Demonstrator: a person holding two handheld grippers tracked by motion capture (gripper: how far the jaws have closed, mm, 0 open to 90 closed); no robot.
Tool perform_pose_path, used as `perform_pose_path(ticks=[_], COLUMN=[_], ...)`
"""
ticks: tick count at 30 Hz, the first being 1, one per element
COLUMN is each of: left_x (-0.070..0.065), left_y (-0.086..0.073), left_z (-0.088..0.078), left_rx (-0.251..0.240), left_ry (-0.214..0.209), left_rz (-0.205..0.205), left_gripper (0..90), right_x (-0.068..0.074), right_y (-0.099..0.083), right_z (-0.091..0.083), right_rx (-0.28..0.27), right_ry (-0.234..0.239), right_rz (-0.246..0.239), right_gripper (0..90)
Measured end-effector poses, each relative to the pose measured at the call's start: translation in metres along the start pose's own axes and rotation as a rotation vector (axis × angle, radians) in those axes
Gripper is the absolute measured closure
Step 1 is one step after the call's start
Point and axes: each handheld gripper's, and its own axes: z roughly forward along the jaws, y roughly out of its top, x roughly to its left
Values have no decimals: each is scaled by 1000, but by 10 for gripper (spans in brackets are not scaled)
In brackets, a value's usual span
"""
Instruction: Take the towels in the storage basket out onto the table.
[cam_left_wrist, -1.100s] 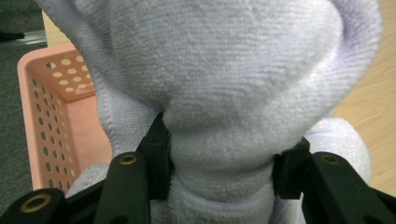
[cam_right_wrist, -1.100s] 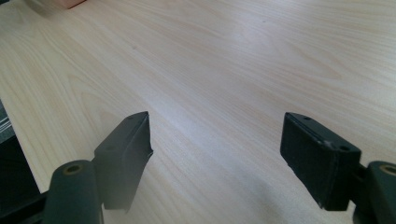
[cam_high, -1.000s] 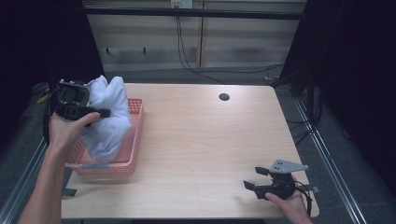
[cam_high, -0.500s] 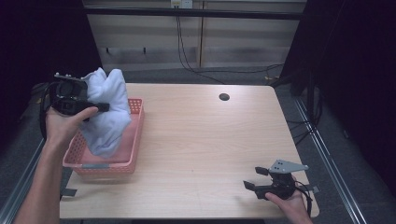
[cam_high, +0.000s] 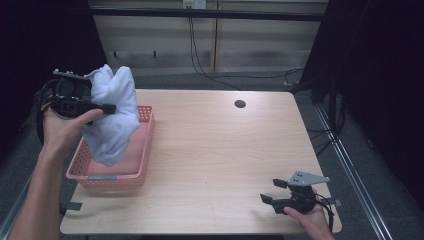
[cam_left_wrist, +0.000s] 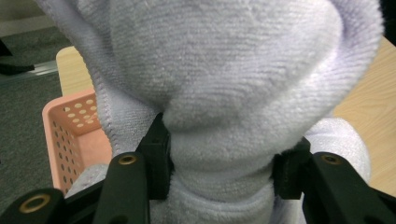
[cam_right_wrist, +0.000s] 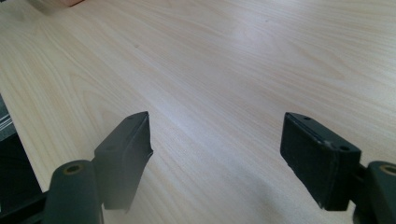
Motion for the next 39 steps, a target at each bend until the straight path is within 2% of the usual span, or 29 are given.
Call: perform_pose_path(ticks=[10, 11, 14, 21, 27, 30, 32, 36, 38, 39], left_x=[-15, -19, -22, -33, -44, -50, -53, -67, -74, -77], left_y=[12, 15, 18, 26, 29, 31, 34, 39, 40, 41], left_z=[-6, -4, -3, -2, 1, 2, 2, 4, 6, 7], left_rx=[-3, 15, 18, 27, 13, -30, -32, -36, -52, -58], left_ry=[0, 5, 8, -4, -26, -28, -54, -68, -77, -93], left_rz=[19, 28, 15, 37, 48, 50, 44, 75, 80, 85], left_gripper=[506, 506, 506, 507, 506, 506, 506, 506, 506, 506], right_x=[0, 0, 0, 1, 0, 0, 0, 0, 0, 0], right_y=[0, 0, 0, 0, 0, 0, 0, 0, 0, 0], right_z=[0, 0, 0, 0, 0, 0, 0, 0, 0, 0], right_rx=[2, 3, 4, 7, 7, 7, 6, 7, 8, 7], right_ry=[0, 0, -3, -5, -7, -7, -6, -5, -4, -4], right_rz=[0, 0, -4, -8, -8, -8, -10, -9, -9, -9], right_gripper=[248, 248, 248, 248, 248, 248, 248, 248, 248, 248])
